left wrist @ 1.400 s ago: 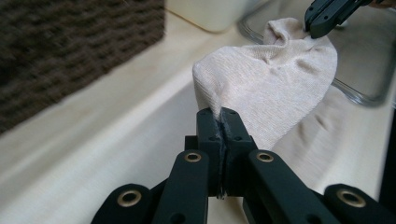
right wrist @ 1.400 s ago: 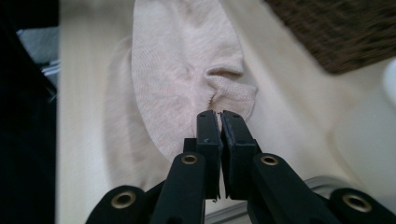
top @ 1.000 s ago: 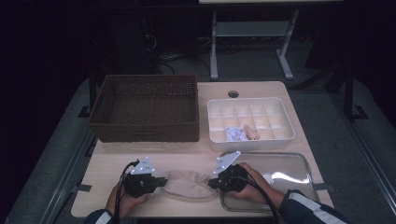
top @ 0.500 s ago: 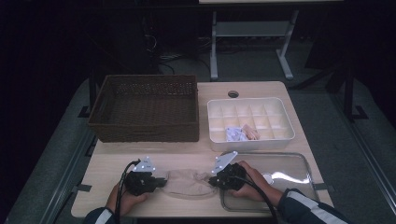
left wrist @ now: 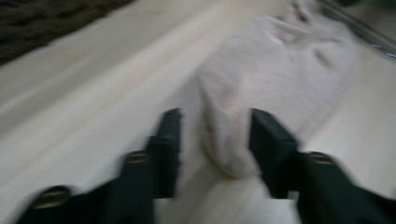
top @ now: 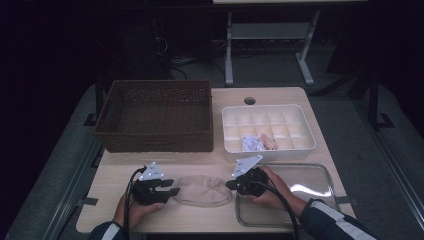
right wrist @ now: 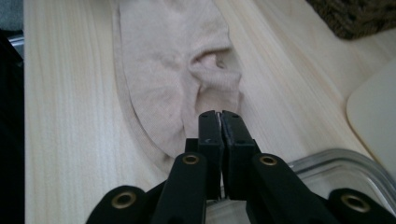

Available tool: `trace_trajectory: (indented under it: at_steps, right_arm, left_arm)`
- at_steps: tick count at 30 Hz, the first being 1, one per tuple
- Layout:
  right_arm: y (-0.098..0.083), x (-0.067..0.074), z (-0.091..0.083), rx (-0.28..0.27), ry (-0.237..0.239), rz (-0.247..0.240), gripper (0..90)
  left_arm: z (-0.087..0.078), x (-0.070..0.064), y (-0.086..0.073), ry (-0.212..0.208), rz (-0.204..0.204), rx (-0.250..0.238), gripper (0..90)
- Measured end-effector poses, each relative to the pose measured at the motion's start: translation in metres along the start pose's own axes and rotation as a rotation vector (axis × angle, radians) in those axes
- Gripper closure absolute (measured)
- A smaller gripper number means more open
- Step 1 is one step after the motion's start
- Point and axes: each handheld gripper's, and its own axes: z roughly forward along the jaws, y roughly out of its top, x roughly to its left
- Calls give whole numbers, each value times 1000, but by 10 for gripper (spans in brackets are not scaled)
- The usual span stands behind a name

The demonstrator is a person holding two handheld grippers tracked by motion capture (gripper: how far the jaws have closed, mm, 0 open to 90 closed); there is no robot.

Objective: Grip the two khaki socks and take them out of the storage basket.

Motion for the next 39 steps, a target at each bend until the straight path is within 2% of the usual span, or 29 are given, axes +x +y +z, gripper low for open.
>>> trace_trajectory:
  at_steps: [3,5,6,9,11,12,13,15,16,18,24,27,28,29,32,34,37,39]
  right_arm:
    - [2,2,-1,-23,0,-24,860]
    - [5,5,0,-28,6,-34,860]
    - [6,7,2,-33,11,-34,861]
    - [9,10,10,-20,13,-68,864]
    - [10,13,17,0,23,-61,864]
    - [10,12,19,8,21,-83,863]
    - [9,12,22,10,28,-76,863]
    - [7,13,27,34,38,-72,857]
    - [6,12,29,44,35,-97,854]
    - [6,9,29,53,43,-96,847]
    - [4,9,26,74,27,-86,846]
    - [4,11,24,83,17,-97,846]
    - [3,11,24,88,11,-112,846]
    - [3,12,23,90,11,-113,847]
    - [2,11,23,88,15,-107,847]
    - [2,10,23,89,13,-110,847]
    - [3,11,24,90,11,-111,845]
    - [3,11,24,88,11,-105,844]
  left_arm:
    - [-3,3,1,78,17,-16,389]
    - [-4,7,0,72,-22,-34,345]
    - [-3,8,0,66,-26,-37,337]
    - [4,5,1,50,-9,-13,340]
    - [8,1,2,40,13,3,369]
    - [11,-1,3,37,28,15,372]
    - [13,-3,4,42,39,26,375]
    - [18,-5,4,42,46,42,387]
    - [20,-5,4,39,43,52,393]
    - [23,-4,2,49,48,75,386]
    - [22,-3,1,48,40,74,374]
    - [19,-1,1,85,58,79,358]
    - [19,-1,1,85,58,79,359]
    - [17,0,1,70,39,58,360]
    - [13,5,1,79,9,35,347]
    - [9,7,2,57,-25,1,338]
    - [7,5,4,22,-43,-42,338]
    - [10,1,6,5,-26,-42,332]
